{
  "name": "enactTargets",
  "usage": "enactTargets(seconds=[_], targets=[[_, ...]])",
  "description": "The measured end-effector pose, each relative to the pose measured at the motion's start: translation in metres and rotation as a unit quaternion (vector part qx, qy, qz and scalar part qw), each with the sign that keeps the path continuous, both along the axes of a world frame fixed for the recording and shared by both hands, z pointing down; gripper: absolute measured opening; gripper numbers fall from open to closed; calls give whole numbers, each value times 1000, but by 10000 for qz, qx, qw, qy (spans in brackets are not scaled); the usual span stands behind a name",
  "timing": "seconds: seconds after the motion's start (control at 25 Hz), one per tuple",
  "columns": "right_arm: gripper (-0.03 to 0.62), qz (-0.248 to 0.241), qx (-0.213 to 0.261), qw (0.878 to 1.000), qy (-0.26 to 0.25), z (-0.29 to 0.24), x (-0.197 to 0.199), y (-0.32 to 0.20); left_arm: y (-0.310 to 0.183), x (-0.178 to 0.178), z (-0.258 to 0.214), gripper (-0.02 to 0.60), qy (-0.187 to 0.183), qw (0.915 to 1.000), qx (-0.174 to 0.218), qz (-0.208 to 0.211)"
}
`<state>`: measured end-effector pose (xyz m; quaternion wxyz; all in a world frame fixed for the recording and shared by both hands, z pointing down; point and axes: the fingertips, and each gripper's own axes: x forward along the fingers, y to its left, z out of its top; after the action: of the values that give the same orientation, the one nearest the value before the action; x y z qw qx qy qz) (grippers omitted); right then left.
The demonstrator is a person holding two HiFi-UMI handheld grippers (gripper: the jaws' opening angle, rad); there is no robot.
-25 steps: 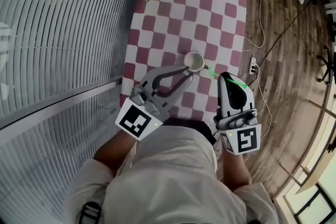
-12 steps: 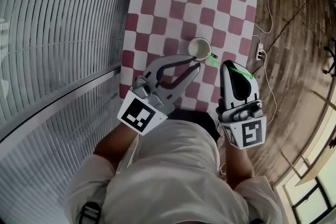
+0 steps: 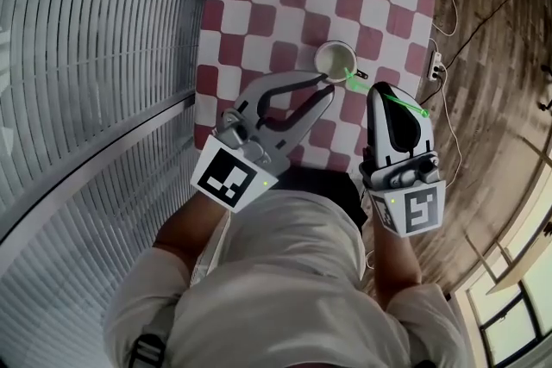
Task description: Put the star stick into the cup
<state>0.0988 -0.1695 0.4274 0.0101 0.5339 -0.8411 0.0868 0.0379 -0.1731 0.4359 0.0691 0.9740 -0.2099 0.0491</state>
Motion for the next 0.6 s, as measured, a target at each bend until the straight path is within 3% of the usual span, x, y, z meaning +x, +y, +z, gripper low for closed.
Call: enactTargets(seconds=[0.6], targets=[[38, 83, 45, 9998, -199, -27, 21, -29, -21, 24, -26, 69, -105, 9999, -95, -10]])
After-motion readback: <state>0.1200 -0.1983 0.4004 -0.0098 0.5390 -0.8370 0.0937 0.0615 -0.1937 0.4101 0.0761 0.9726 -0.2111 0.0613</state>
